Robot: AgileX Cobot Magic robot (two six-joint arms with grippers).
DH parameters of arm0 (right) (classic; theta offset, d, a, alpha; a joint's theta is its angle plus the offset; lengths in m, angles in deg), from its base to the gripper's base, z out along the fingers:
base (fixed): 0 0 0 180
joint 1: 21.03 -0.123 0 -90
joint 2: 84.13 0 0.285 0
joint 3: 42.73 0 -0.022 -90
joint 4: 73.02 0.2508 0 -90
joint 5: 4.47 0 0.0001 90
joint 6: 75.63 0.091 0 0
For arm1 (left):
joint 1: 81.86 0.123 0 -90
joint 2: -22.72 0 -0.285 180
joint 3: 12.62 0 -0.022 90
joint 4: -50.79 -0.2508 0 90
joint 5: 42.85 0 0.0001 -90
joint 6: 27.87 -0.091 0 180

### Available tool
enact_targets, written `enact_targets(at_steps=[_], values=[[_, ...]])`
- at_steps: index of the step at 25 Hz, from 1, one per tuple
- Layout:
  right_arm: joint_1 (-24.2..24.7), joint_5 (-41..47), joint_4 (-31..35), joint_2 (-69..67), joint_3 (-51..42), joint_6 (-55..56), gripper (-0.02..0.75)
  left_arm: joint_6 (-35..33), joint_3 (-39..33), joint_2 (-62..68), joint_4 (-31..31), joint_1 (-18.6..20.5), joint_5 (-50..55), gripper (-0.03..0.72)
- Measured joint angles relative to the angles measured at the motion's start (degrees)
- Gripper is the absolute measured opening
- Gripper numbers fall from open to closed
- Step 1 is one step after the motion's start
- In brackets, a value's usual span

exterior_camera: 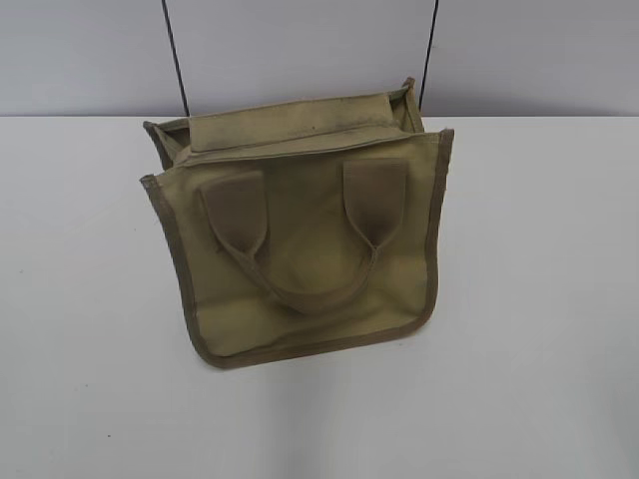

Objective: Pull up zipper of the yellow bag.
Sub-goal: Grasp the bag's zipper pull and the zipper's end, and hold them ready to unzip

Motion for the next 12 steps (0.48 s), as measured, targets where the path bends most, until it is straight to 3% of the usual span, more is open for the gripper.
enact_targets(at_steps=[12], values=[[0.0,0.0,0.0,0.0,0.0,0.0,0.564,0.0,0.0,0.0,-0.04,0.0,0.0,0.308]])
